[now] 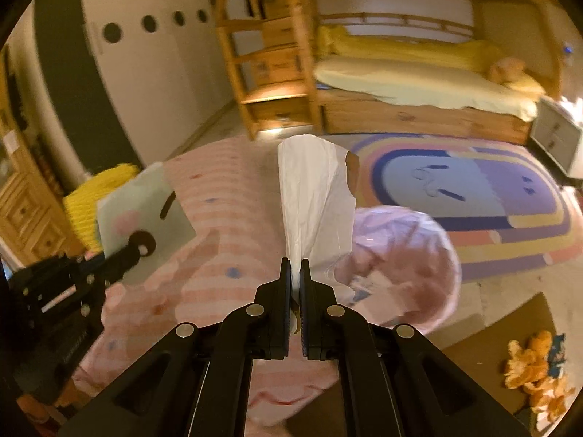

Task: Collect trash
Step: 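Carry both paper bags over the pink-lined bin and open both tools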

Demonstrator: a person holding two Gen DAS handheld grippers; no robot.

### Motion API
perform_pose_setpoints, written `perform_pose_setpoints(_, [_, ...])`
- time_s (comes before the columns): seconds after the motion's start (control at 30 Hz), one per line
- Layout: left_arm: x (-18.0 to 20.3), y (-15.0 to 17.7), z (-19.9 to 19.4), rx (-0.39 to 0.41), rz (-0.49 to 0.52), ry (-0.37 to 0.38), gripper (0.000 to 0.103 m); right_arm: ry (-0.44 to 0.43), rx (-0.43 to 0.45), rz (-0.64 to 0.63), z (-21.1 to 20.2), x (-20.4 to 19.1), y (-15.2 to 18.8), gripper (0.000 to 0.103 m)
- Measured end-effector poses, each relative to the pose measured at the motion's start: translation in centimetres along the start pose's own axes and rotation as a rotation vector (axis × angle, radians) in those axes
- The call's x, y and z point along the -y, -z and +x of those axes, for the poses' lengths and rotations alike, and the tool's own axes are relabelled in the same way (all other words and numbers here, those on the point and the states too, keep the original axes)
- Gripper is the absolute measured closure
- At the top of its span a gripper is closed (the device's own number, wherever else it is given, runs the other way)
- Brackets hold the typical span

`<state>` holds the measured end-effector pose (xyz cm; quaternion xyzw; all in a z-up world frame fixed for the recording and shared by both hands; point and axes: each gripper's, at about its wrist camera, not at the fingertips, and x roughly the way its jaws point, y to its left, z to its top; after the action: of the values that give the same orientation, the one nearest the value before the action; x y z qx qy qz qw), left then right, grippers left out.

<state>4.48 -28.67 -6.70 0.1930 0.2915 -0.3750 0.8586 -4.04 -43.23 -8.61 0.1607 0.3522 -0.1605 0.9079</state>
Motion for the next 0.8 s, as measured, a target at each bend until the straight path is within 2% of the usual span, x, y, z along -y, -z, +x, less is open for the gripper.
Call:
perform_pose_setpoints(0.27, [4.1,-3.9,7.7,-0.079,0.024,0.113,0.098,0.108,-0.031,0.093,3.8,7.2,-0.7,0.099])
perform_pose_setpoints(0.37, [6.0,-5.1,10.7,-0.097,0.047,0.146,0.098,0.122,-0.043,0.127,5.3,9.2,-0.9,0.099])
perform_pose_setpoints(0.6, [8.4,-6.1,15.4,-0.128,0.060,0.165,0.095,0.116,-0.090,0.171,9.6,11.7,-0.8,0.097])
perform_pose_setpoints(0.67, [8.6,-6.5,16.2,-0.141,0.048,0.164,0.080,0.131,-0.100,0.181,10.8,12.1,-0.8,0.090])
perform_pose_setpoints(0.7, [8.5,-6.6,16.3,-0.137,0.039,0.158,0.060,0.142,-0.115,0.189,11.4,12.3,-0.7,0.085])
perform_pose_setpoints(0.73, [8.2,-6.7,16.2,-0.128,0.030,0.151,0.053,0.145,-0.121,0.198,11.6,12.5,-0.6,0.079])
perform_pose_setpoints(0.8, [7.7,-6.7,15.7,-0.124,0.020,0.151,0.053,0.142,-0.117,0.214,11.2,12.6,-0.3,0.078])
